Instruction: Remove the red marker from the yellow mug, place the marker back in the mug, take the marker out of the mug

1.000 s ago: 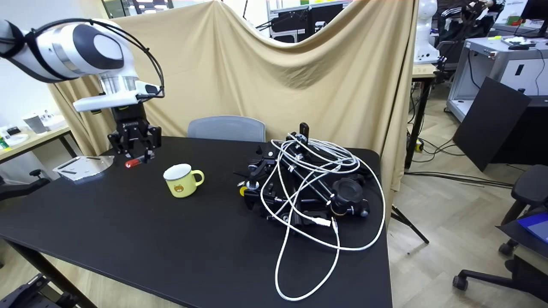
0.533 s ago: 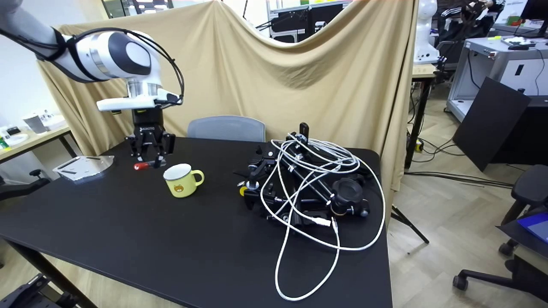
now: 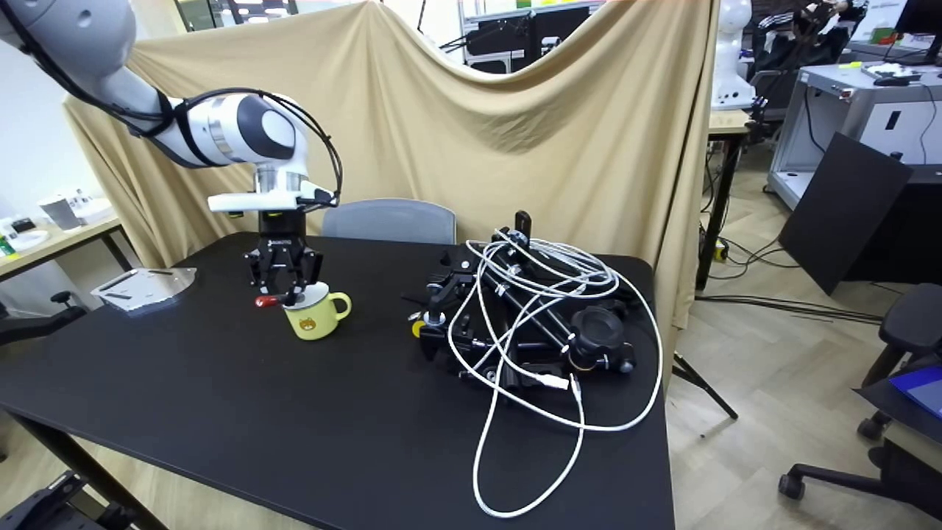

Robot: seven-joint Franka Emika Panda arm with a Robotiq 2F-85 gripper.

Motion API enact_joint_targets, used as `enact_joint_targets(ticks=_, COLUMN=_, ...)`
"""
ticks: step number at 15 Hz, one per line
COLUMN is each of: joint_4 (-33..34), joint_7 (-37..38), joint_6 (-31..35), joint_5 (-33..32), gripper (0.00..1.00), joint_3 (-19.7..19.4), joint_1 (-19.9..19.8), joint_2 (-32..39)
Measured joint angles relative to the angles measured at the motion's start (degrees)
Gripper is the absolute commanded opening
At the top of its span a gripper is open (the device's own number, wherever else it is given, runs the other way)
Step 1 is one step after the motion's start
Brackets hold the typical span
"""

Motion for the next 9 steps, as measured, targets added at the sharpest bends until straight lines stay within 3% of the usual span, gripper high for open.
enact_joint_targets(ticks=8, joint_4=8.4, joint_7=-0.3, joint_6=-0.9, joint_5=-0.1, gripper=0.06, joint_3=0.3, joint_1=0.7, joint_2=7.1)
enact_joint_targets(ticks=9, joint_4=9.3, joint_7=-0.4, joint_6=-1.0, joint_5=-0.1, gripper=0.5, joint_3=0.4, joint_1=0.8, joint_2=7.7)
